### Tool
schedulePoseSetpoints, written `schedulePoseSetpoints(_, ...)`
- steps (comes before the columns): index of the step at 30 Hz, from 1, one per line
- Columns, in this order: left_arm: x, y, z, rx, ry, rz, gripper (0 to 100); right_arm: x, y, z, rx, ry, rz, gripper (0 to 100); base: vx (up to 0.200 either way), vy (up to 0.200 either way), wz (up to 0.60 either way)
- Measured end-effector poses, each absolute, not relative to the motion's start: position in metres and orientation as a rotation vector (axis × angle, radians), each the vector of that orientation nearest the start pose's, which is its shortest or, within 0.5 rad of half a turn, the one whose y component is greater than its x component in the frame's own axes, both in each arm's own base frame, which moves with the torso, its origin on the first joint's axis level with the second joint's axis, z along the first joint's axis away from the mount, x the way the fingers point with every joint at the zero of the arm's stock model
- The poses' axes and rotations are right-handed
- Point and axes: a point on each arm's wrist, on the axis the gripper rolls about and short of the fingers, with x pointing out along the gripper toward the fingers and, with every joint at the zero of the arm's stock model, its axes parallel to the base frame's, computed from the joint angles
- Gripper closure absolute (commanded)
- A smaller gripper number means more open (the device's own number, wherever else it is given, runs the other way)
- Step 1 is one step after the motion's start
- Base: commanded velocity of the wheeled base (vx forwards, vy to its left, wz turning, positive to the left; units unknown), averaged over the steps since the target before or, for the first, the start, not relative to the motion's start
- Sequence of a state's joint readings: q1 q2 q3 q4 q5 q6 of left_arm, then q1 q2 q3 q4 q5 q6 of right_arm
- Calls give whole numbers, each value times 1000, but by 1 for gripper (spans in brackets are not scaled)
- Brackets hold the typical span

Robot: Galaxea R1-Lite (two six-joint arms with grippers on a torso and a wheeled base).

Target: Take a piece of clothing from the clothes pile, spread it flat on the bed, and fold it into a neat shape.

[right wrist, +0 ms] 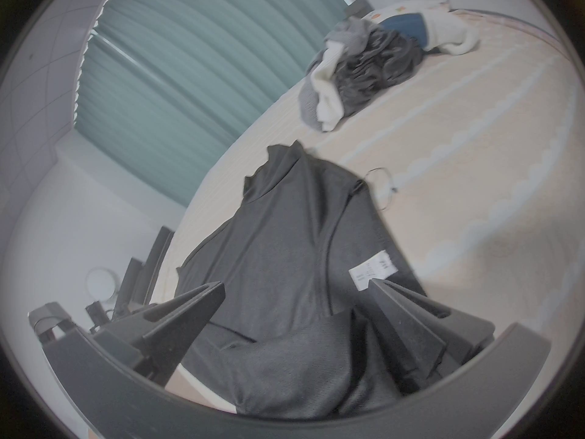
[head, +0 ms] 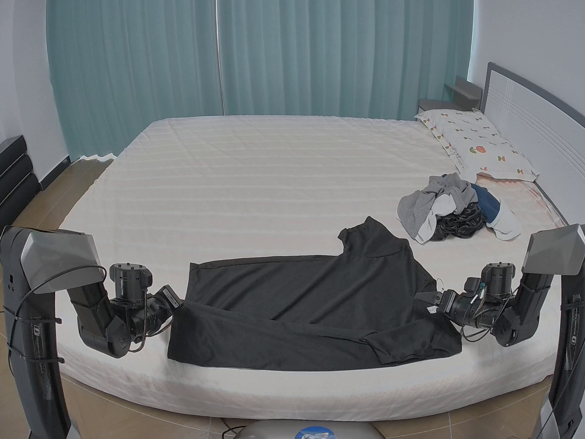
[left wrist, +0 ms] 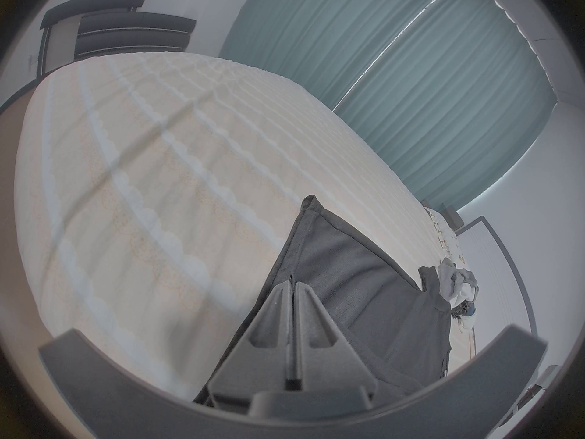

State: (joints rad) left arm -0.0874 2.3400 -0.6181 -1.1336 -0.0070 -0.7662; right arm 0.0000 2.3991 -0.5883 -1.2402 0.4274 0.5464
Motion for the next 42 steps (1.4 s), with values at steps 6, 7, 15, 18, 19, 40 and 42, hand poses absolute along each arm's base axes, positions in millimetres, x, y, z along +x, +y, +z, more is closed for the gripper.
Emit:
schedulePoseSetpoints(6, 339, -30, -25, -728, 596, 141, 100, 345, 12, -46, 643, 723, 297, 0, 0, 0, 0)
schedulePoseSetpoints(7, 339, -30, -24, -728, 596, 142, 100, 345, 12, -47, 637, 727, 306, 0, 0, 0, 0)
schedulePoseSetpoints(15, 338, -30, -24, -729, 597, 142, 100, 344, 11, -52, 579, 736, 328, 0, 0, 0, 0)
schedulePoseSetpoints(18, 338, -30, -24, -729, 597, 142, 100, 342, 10, -54, 550, 738, 336, 0, 0, 0, 0)
schedulePoseSetpoints(19, 338, -30, -24, -729, 597, 142, 100, 342, 10, -54, 540, 737, 338, 0, 0, 0, 0)
schedulePoseSetpoints(40, 340, -30, -24, -729, 590, 140, 100, 332, 5, -60, 508, 744, 340, 100, 0, 0, 0)
schedulePoseSetpoints(42, 340, -30, -24, -729, 591, 141, 100, 331, 4, -59, 511, 727, 344, 100, 0, 0, 0)
